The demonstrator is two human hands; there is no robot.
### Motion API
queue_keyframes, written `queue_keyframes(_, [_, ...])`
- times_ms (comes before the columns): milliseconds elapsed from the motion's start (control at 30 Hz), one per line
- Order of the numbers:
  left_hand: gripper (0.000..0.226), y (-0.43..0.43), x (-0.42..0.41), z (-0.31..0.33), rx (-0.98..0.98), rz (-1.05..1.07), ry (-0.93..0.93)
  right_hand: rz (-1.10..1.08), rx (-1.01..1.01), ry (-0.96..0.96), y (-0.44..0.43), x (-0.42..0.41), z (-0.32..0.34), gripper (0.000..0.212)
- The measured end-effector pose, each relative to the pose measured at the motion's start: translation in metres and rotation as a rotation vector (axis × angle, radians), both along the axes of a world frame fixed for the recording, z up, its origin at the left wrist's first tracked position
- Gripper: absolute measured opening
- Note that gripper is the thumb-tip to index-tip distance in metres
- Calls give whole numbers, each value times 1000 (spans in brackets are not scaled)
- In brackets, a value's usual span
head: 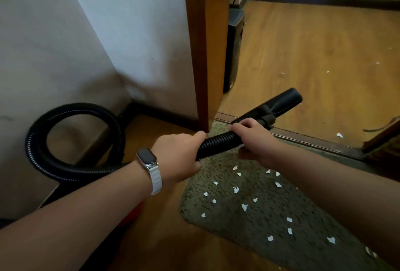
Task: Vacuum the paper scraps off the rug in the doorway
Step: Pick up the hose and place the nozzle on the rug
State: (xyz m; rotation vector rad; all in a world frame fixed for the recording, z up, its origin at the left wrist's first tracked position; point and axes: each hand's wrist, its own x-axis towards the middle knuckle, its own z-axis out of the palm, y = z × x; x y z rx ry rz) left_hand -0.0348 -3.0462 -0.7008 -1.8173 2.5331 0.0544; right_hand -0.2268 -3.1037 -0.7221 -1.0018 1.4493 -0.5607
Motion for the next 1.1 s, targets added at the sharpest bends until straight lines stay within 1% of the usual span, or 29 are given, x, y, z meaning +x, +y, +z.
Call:
queue_keyframes(67, [32,2,19,10,-126,39,-6,109,-12,43,-1,6,9,34])
queue_keyframes(167, [35,0,35,26,-345,12,-27,266,-64,55,-3,11,24,47])
queue_keyframes(233, [33,-3,40,35,-440,-20,-43,400,-148,54,-3,11,33,50])
queue_keyframes(300, [31,-7,43,43,-514,-61,-44,520,-261,134,-3,13,36,52])
queue_keyframes(367, [28,-8,45,49,-554,-116,-56,516,-408,309,-5,18,30,50])
queue_keyframes(433, [29,-9,46,52,-575,-163,-54,430,-566,486,-8,23,24,39])
queue_keyframes(467, [32,-9,48,52,-579,-170,-47,400,-636,522,-8,24,23,35])
queue_keyframes(500, [34,-9,50,53,-581,-164,-40,383,-684,505,-7,25,23,31])
queue_keyframes(533, [33,-9,53,54,-587,-149,-40,373,-699,448,-5,26,23,27])
queue_keyframes(600, [32,-10,59,59,-621,-91,-51,359,-648,294,0,28,28,22])
queue_keyframes(633, [32,-11,63,61,-645,-45,-56,350,-620,248,1,28,30,23])
queue_keyframes(767, [36,-18,89,64,-726,185,-42,276,-554,171,-6,17,32,26])
queue_keyframes(833, [36,-25,98,61,-755,261,-13,330,-480,181,-11,9,31,24])
queue_keyframes(900, [33,-33,95,57,-748,263,14,414,-408,213,-13,-1,29,21])
queue_keyframes(1000, [31,-49,77,52,-681,183,43,408,-329,202,-16,-20,29,18])
queue_keyframes(1067, [27,-60,62,51,-653,114,31,347,-349,193,-18,-32,27,20])
queue_keyframes(1100, [24,-65,54,50,-641,77,22,304,-402,220,-18,-37,26,23])
